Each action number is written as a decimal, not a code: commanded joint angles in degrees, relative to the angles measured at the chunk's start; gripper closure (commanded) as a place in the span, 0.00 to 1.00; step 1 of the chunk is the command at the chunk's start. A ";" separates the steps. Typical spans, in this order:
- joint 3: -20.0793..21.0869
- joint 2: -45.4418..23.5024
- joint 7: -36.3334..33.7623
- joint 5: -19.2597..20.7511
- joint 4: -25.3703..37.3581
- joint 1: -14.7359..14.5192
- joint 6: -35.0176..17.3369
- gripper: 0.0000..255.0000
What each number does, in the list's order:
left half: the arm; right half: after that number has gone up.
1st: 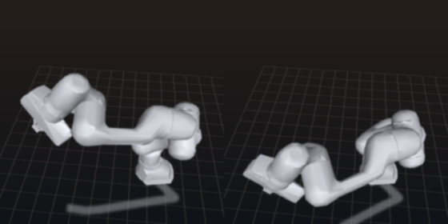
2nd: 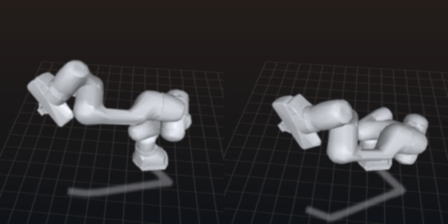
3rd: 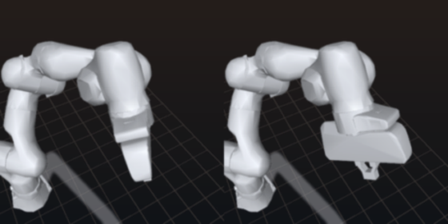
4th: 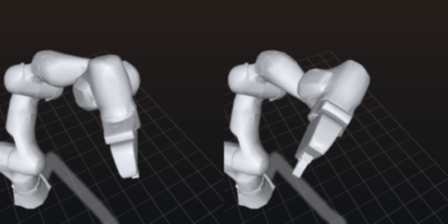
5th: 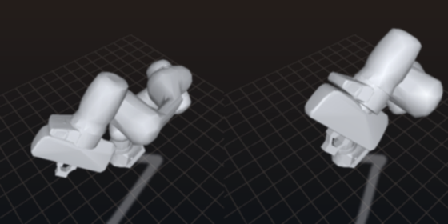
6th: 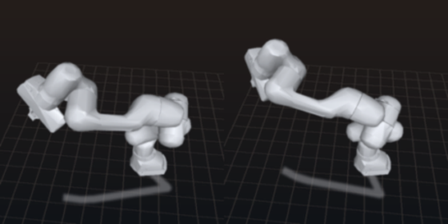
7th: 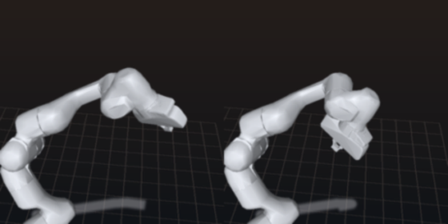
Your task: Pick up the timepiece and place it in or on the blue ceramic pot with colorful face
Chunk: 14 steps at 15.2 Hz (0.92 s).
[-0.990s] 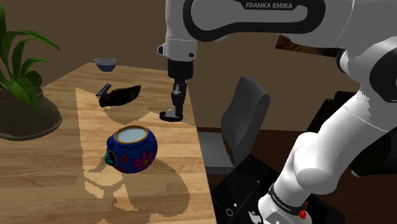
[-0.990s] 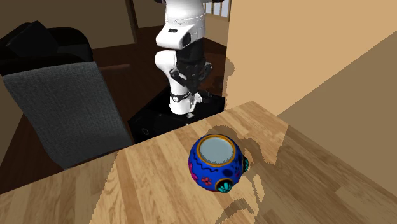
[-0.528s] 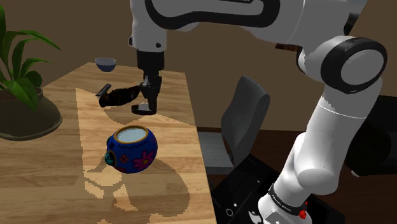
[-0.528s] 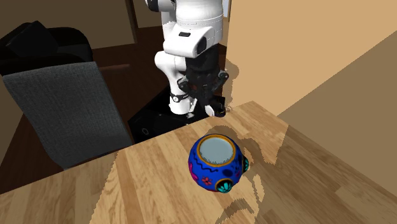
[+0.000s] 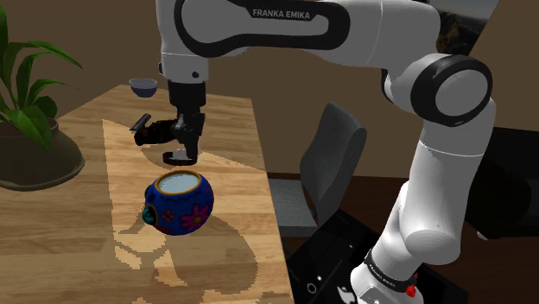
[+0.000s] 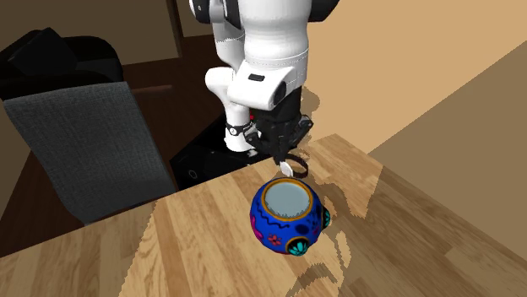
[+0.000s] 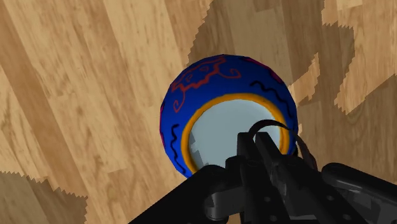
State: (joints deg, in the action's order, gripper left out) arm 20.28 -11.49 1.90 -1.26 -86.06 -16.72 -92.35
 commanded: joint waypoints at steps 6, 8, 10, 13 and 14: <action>-0.14 0.43 0.52 -0.14 -5.80 0.27 -5.41 1.00; -0.17 0.39 0.61 -0.14 -7.29 0.30 -6.93 1.00; -0.19 0.32 0.68 -0.12 -8.48 0.32 -8.18 1.00; -0.19 0.32 0.68 -0.12 -8.48 0.32 -8.18 1.00; -0.19 0.32 0.68 -0.12 -8.48 0.32 -8.18 1.00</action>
State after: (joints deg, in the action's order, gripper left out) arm 20.09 -11.15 2.57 -1.39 -94.52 -16.40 -100.48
